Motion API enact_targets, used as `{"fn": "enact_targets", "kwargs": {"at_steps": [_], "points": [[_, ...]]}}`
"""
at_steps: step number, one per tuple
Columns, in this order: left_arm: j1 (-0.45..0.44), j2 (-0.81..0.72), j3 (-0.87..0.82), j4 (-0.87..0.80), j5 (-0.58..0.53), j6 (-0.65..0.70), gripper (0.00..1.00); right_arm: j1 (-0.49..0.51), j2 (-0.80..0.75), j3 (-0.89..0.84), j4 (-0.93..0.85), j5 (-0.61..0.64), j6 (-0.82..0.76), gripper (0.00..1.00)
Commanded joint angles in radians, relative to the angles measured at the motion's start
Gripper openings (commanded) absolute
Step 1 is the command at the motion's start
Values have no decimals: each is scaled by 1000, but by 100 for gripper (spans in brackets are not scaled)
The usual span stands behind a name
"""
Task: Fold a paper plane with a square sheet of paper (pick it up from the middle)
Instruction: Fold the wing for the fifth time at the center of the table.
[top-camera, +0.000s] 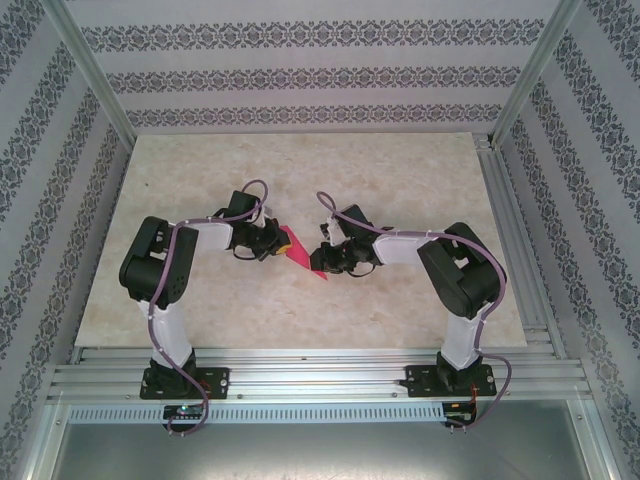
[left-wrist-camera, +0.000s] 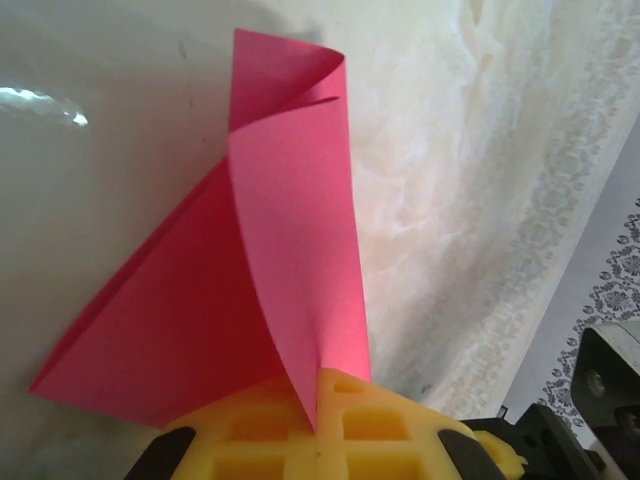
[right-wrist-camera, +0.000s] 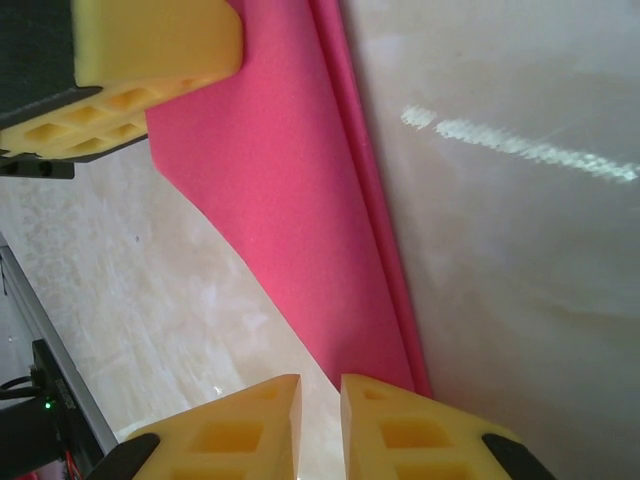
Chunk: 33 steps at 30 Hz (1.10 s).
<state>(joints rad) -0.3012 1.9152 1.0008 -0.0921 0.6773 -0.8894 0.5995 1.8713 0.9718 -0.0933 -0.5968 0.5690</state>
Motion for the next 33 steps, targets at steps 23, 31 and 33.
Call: {"fn": "enact_targets", "kwargs": {"at_steps": [23, 31, 33], "points": [[14, 77, 101, -100, -13, 103, 2, -31, -82, -86, 29, -20, 89, 19], [14, 92, 123, -123, -12, 118, 2, -39, -58, -62, 32, -26, 87, 18], [14, 96, 133, -128, -6, 119, 2, -41, -48, -57, 54, -74, 101, 18]]}}
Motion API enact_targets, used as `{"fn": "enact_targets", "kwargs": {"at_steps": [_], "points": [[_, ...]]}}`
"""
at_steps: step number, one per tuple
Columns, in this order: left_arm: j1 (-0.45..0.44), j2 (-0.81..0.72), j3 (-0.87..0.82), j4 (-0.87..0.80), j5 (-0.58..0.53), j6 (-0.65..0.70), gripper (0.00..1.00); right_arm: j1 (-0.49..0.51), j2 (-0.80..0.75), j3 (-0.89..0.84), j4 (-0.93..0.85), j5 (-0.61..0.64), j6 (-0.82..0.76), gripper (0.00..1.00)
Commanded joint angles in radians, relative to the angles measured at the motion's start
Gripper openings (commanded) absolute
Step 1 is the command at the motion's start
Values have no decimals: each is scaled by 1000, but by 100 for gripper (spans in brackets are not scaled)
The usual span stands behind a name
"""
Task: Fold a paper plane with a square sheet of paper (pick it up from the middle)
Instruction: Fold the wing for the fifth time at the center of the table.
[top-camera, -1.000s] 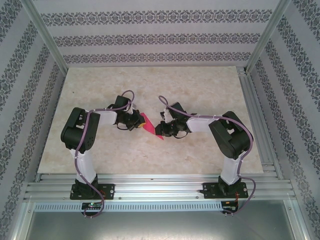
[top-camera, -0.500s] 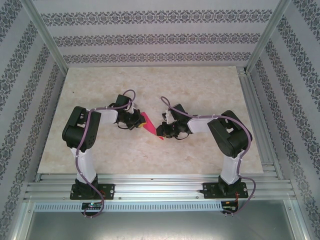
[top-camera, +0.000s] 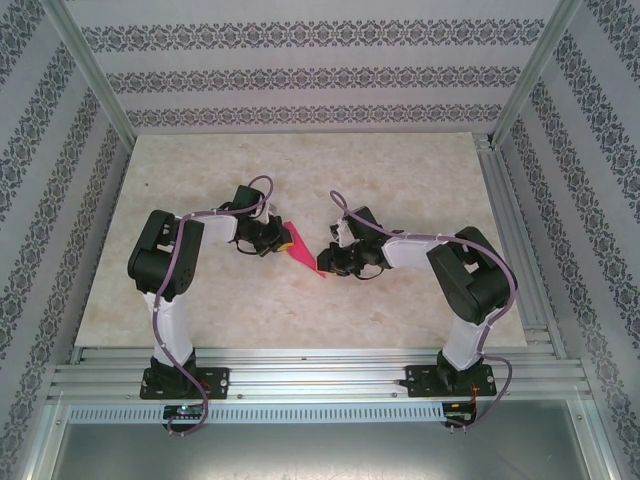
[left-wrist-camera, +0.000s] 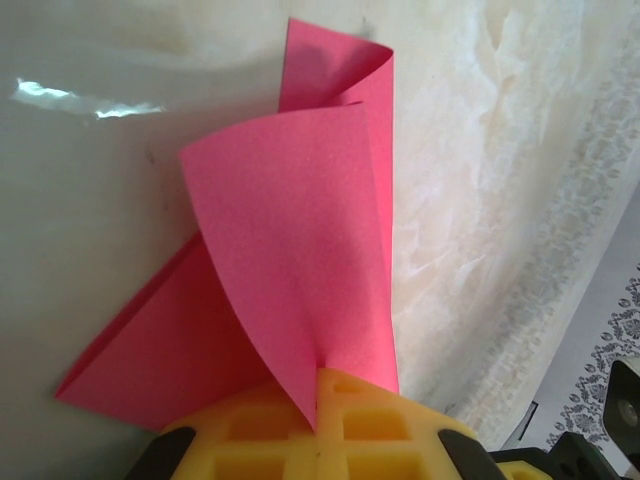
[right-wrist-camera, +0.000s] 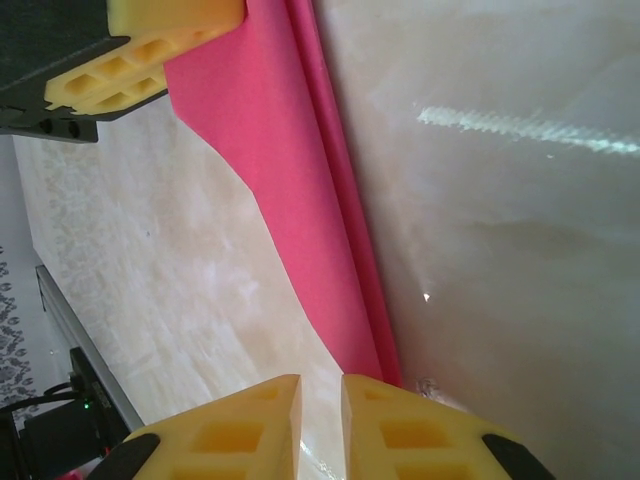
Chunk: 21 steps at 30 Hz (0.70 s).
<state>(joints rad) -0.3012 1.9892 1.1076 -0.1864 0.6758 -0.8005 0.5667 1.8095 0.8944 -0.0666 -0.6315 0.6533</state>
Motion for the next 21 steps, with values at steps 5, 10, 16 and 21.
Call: {"fn": "enact_targets", "kwargs": {"at_steps": [5, 10, 16, 21], "points": [[14, 31, 47, -62, -8, 48, 2, -7, -2, 50, 36, -42, 30, 19], [14, 39, 54, -68, -3, 54, 2, -12, 62, 55, 58, -22, 49, 17], [15, 43, 61, -68, 4, 55, 2, -12, 96, -6, 104, 14, 68, 15], [19, 54, 68, -67, 17, 55, 2, 1, 146, -29, 41, 50, 47, 14]]}}
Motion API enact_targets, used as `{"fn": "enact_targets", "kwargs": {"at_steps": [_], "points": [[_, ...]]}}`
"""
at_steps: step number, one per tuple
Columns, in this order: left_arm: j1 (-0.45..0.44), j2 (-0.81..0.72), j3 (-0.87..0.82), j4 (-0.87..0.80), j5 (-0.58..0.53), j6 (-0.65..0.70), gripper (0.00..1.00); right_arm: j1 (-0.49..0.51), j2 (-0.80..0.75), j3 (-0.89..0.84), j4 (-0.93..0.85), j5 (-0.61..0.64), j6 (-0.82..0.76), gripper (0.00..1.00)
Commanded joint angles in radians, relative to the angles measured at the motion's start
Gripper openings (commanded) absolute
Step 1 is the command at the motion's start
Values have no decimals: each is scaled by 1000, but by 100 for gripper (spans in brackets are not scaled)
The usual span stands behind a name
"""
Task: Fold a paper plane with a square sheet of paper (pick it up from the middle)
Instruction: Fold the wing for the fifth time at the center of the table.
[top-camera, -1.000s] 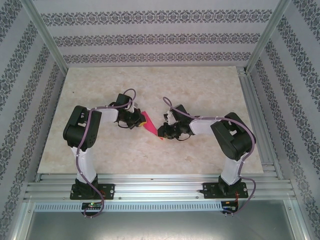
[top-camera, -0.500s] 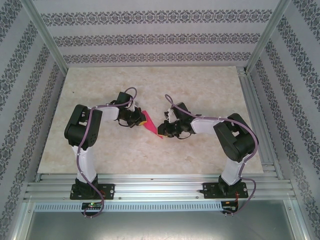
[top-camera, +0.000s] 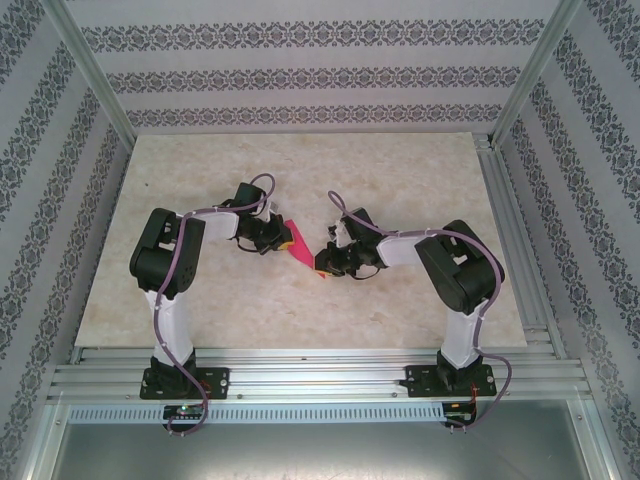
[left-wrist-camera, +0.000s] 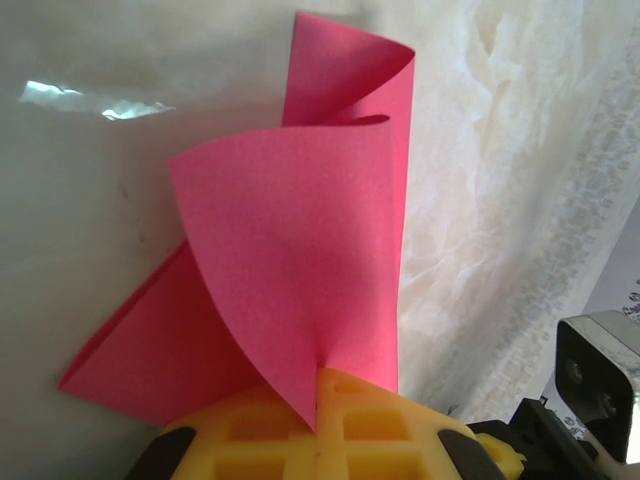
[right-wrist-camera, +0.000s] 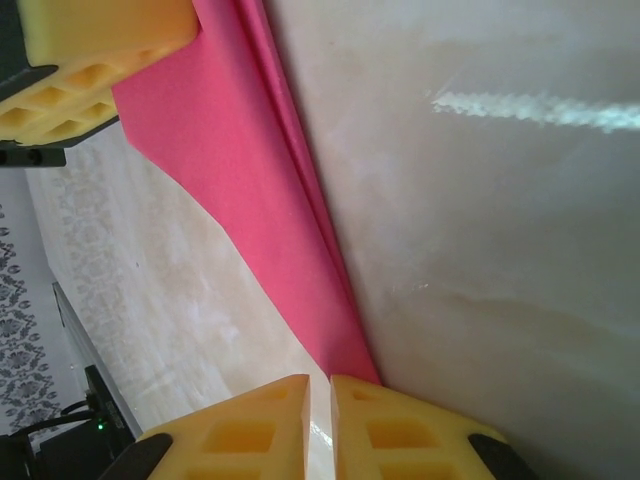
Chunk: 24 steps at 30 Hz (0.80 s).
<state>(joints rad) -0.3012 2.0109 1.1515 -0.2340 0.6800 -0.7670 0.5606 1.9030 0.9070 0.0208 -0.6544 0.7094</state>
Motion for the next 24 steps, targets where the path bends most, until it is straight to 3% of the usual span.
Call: {"fn": "enact_targets", "kwargs": {"at_steps": [1, 5, 10, 19, 24], "points": [[22, 35, 30, -25, 18, 22, 2, 7, 66, -37, -77, 74, -26, 13], [30, 41, 62, -46, 32, 32, 2, 8, 27, -47, -97, 76, -39, 13], [31, 51, 60, -68, 32, 50, 3, 2, -80, 68, -117, 51, -27, 17], [31, 63, 76, -62, 45, 50, 3, -35, 41, 194, 0, -39, 56, 17], [30, 70, 89, -62, 54, 56, 3, -16, 125, 269, -80, -21, 18, 16]]}}
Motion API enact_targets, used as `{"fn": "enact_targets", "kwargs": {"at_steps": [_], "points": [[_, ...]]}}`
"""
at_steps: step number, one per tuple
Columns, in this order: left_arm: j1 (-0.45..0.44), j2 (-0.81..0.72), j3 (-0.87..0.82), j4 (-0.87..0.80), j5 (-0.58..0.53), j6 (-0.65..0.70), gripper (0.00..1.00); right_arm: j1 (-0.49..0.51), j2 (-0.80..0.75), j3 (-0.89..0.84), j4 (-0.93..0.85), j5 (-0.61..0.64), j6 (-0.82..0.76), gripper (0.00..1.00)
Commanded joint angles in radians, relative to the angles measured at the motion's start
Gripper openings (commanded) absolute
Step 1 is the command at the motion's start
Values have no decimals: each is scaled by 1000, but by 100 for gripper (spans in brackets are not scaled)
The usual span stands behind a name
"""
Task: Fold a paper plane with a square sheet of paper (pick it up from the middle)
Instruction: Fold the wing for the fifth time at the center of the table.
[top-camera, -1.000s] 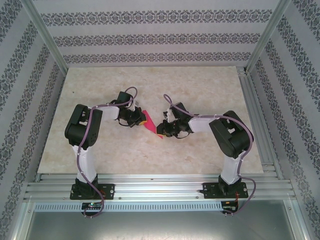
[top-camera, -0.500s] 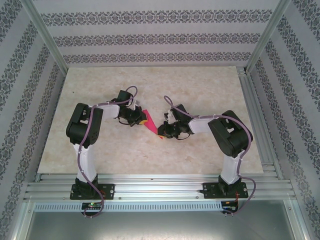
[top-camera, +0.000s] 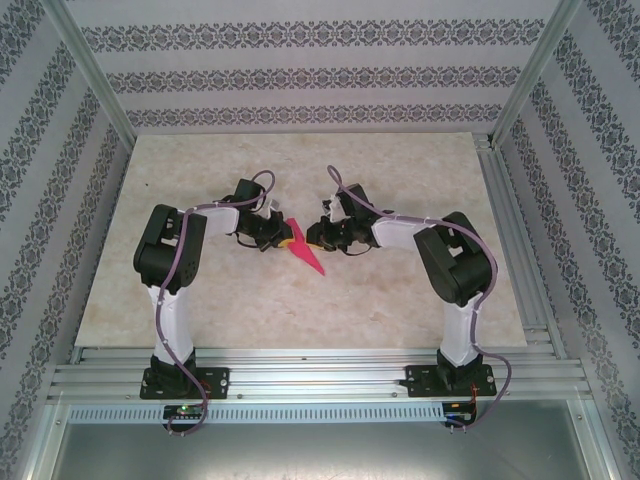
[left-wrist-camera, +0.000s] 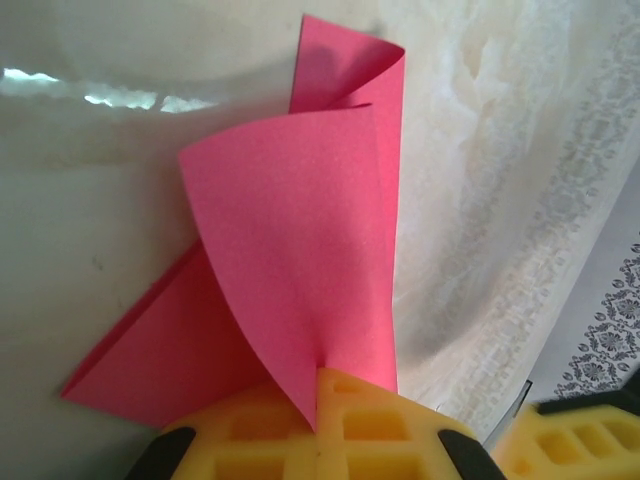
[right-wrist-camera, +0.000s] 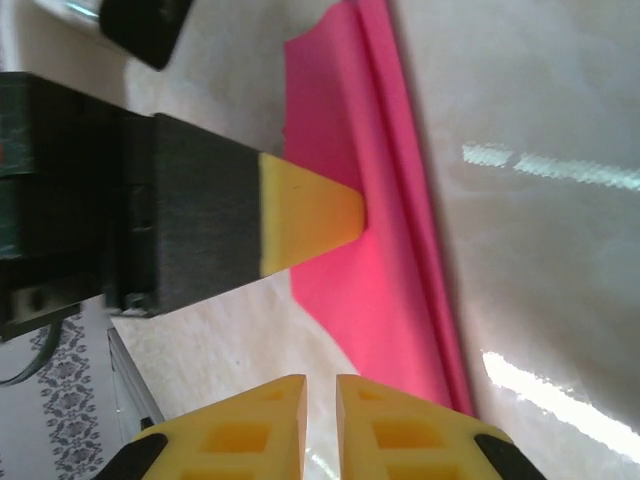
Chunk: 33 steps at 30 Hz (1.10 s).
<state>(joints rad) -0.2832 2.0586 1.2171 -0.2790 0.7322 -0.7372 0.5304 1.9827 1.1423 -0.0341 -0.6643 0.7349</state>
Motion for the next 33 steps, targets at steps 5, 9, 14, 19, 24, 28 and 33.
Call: {"fn": "enact_targets", "kwargs": {"at_steps": [5, 9, 14, 19, 24, 28, 33], "points": [[12, 33, 35, -19, 14, 27, 4, 13, 80, 50, -79, 27, -35, 16], [12, 31, 47, -17, 31, 36, 6, 11, 85, 43, -119, 67, -60, 16], [14, 26, 92, -49, 41, 71, 19, 6, 97, 34, -131, 74, -69, 16], [14, 24, 118, -37, 39, 72, 16, 3, 93, 28, -112, 77, -57, 16], [14, 46, 154, -83, 4, 106, 7, -2, 79, 28, -39, 35, -11, 16], [14, 77, 164, -81, -9, 128, 4, -4, 70, 64, -29, 5, 8, 17], [14, 101, 177, -50, 15, 120, 4, -8, 81, 123, -39, -4, 15, 21]]}}
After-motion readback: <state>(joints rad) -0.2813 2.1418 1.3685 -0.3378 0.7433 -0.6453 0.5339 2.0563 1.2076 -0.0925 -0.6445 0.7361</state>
